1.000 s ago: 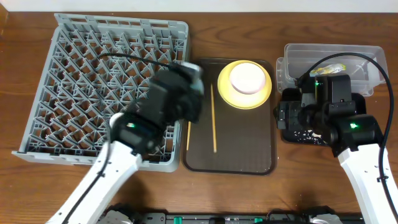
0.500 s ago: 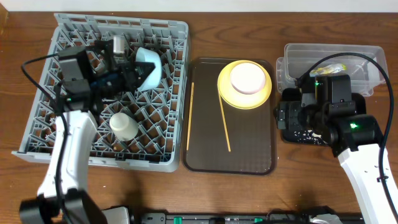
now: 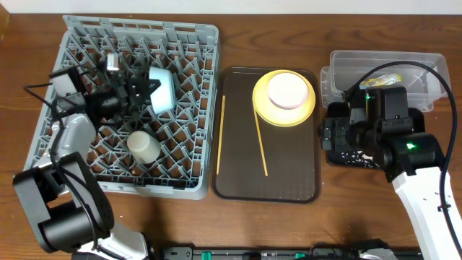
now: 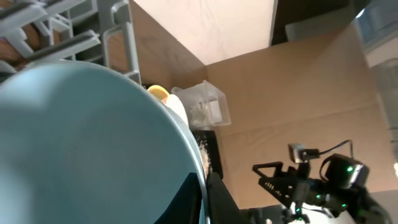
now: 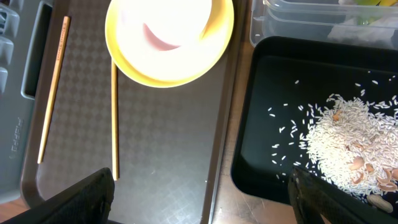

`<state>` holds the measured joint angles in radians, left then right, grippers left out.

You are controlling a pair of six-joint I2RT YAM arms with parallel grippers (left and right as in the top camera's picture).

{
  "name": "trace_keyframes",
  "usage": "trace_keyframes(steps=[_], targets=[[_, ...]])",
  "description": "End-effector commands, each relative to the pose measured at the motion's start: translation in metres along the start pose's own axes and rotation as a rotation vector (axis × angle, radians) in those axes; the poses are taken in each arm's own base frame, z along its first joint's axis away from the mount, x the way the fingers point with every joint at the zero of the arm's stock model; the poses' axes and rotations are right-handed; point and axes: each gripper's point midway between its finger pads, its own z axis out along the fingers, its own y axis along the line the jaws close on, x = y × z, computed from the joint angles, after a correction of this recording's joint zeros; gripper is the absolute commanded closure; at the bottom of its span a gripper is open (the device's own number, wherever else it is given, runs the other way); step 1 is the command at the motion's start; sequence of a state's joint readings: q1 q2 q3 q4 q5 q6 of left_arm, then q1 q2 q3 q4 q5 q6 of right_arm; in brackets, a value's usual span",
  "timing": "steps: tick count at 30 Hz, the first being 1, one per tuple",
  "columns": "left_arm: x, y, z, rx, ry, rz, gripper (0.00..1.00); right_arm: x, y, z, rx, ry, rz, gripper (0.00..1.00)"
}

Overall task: Sort waste into correct bins and load items into the dishwasher
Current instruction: 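Set the blue bowl upright in the rack with the left gripper, then reach the left gripper over the yellow plate to the pink bowl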

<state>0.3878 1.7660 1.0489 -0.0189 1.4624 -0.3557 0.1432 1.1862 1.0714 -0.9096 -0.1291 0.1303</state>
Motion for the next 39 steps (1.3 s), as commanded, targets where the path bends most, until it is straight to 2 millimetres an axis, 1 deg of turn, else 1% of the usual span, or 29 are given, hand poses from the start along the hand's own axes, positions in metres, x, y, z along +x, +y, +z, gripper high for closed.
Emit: trace_keyframes(steps=[1, 2, 5, 6, 7, 8, 9, 11, 12, 15, 17, 19, 20, 24, 27, 28, 30, 32, 35, 37, 38, 39], targets=[[-0.014, 0.019, -0.016, -0.053, -0.059, -0.031, 0.93, -0.004, -0.007, -0.005, 0.018, -0.019, 0.031, 0.12], [-0.016, 0.023, -0.019, -0.074, -0.075, -0.034, 0.93, -0.004, -0.007, -0.005, 0.018, -0.020, 0.031, 0.13], [-0.023, 0.038, -0.031, -0.145, -0.128, -0.041, 0.84, -0.004, -0.007, -0.005, 0.018, -0.019, 0.031, 0.13], [-0.025, 0.040, -0.034, -0.157, -0.137, -0.043, 0.76, -0.004, -0.007, -0.005, 0.019, -0.019, 0.031, 0.13], [-0.025, 0.042, -0.036, -0.164, -0.144, -0.046, 0.69, -0.004, -0.007, -0.005, 0.019, -0.017, 0.032, 0.13], [-0.026, 0.043, -0.038, -0.168, -0.150, -0.047, 0.68, -0.003, -0.007, -0.005, 0.019, -0.016, 0.032, 0.13], [-0.027, 0.043, -0.040, -0.169, -0.154, -0.048, 0.64, -0.003, -0.007, -0.005, 0.019, -0.014, 0.032, 0.13], [-0.028, 0.044, -0.043, -0.172, -0.161, -0.049, 0.54, -0.003, -0.007, -0.005, 0.019, -0.013, 0.032, 0.13], [-0.029, 0.044, -0.045, -0.174, -0.167, -0.049, 0.53, -0.003, -0.007, -0.005, 0.020, -0.013, 0.032, 0.13], [-0.032, 0.045, -0.053, -0.186, -0.189, -0.049, 0.45, -0.003, -0.007, -0.005, 0.020, -0.014, 0.032, 0.13], [-0.036, 0.048, -0.059, -0.230, -0.216, -0.047, 0.36, -0.003, -0.007, -0.005, 0.019, -0.013, 0.029, 0.13], [-0.043, 0.050, -0.068, -0.313, -0.262, -0.033, 0.29, -0.002, -0.007, -0.005, 0.020, -0.012, 0.029, 0.13], [-0.046, 0.049, -0.072, -0.343, -0.280, -0.023, 0.25, -0.002, -0.007, -0.005, 0.020, -0.012, 0.029, 0.13], [-0.055, 0.047, -0.088, -0.491, -0.359, 0.004, 0.17, -0.002, -0.007, -0.005, 0.020, -0.012, 0.029, 0.13], [-0.057, 0.033, -0.097, -0.558, -0.394, 0.043, 0.14, -0.003, -0.007, -0.005, 0.020, -0.013, 0.029, 0.12], [-0.055, 0.019, -0.098, -0.584, -0.406, 0.072, 0.13, -0.003, -0.008, -0.005, 0.021, -0.014, 0.029, 0.12], [-0.052, 0.007, -0.096, -0.614, -0.413, 0.087, 0.12, -0.003, -0.011, -0.006, 0.038, -0.016, 0.043, 0.11], [-0.045, -0.005, -0.089, -0.647, -0.405, 0.110, 0.12, -0.004, -0.018, -0.006, 0.081, -0.023, 0.080, 0.11], [-0.029, -0.019, -0.069, -0.715, -0.364, 0.157, 0.11, -0.006, -0.020, -0.006, 0.095, -0.035, 0.100, 0.09], [-0.013, -0.025, -0.052, -0.765, -0.320, 0.174, 0.11, -0.006, -0.021, -0.006, 0.095, -0.034, 0.100, 0.09], [0.004, -0.027, -0.034, -0.806, -0.263, 0.191, 0.10, -0.006, -0.021, -0.006, 0.095, -0.033, 0.100, 0.08], [0.014, -0.026, -0.026, -0.836, -0.233, 0.196, 0.10, -0.006, -0.021, -0.006, 0.095, -0.034, 0.100, 0.08]])
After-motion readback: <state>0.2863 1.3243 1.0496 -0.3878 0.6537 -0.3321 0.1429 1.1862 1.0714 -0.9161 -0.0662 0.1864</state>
